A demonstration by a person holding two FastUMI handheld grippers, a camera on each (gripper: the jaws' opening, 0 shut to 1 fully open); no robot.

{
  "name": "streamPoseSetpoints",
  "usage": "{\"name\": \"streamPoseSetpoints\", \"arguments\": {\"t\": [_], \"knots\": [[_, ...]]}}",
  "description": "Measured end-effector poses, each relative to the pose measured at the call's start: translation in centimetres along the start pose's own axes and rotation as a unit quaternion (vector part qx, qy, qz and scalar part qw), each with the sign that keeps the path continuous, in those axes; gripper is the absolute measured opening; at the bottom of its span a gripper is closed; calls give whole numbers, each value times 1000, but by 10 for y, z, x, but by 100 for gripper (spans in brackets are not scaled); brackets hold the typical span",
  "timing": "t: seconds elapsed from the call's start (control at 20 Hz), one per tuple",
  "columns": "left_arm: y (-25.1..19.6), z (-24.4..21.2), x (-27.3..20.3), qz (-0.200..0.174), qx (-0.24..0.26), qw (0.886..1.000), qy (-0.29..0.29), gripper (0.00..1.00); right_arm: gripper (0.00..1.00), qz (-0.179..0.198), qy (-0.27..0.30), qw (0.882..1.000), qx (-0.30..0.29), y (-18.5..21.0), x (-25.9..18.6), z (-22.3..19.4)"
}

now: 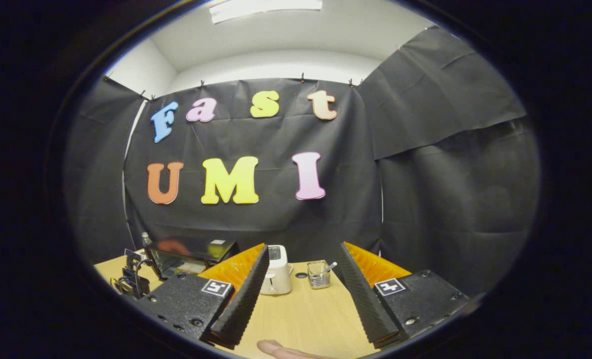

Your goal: Open the electric oven with the left hand, put the food in, and close the electric oven.

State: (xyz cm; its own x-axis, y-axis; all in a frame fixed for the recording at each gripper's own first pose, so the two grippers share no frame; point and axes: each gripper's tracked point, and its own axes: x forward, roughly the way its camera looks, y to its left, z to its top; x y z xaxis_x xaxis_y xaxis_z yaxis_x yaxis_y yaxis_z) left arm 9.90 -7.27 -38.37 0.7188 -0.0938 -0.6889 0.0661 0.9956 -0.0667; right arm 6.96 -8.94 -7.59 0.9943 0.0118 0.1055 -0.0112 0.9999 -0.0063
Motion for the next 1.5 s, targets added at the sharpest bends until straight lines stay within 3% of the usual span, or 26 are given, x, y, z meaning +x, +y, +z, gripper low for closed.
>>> {"name": "streamPoseSetpoints", "arguments": {"t": [0.3,0.35,0.5,0.55,0.6,0.75,0.8,1.05,1.1,1.15,1.25,1.5], "knots": [[-1,20,-13,6,7,1000,-26,93,90,0,0,1000,3,2,-1,0],[-1,25,-16,8,10,999,-33,93,80,1,1,1000,4,2,-1,-1],[0,46,-23,18,30,997,-65,94,80,4,4,1000,2,5,-1,-4],[2,55,-24,22,38,996,-76,94,90,4,5,1000,0,6,-2,-5],[2,63,-26,23,41,995,-84,94,80,4,6,1000,-1,6,-3,-5],[6,87,-32,28,40,993,-107,93,81,5,2,1000,0,9,-7,-2],[7,96,-33,29,40,992,-116,93,89,5,2,1000,1,10,-8,-3],[19,141,-30,34,44,986,-156,93,90,8,9,1000,4,18,-23,-1],[18,152,-23,30,41,985,-164,88,90,6,5,1000,4,19,-26,1],[20,161,-16,25,33,985,-168,96,90,4,1,1000,4,19,-31,5],[28,178,-14,23,22,981,-190,97,90,-4,-3,1000,4,19,-41,6],[31,189,-70,15,16,969,-245,95,89,-3,-1,1000,-1,26,-73,3]]}}
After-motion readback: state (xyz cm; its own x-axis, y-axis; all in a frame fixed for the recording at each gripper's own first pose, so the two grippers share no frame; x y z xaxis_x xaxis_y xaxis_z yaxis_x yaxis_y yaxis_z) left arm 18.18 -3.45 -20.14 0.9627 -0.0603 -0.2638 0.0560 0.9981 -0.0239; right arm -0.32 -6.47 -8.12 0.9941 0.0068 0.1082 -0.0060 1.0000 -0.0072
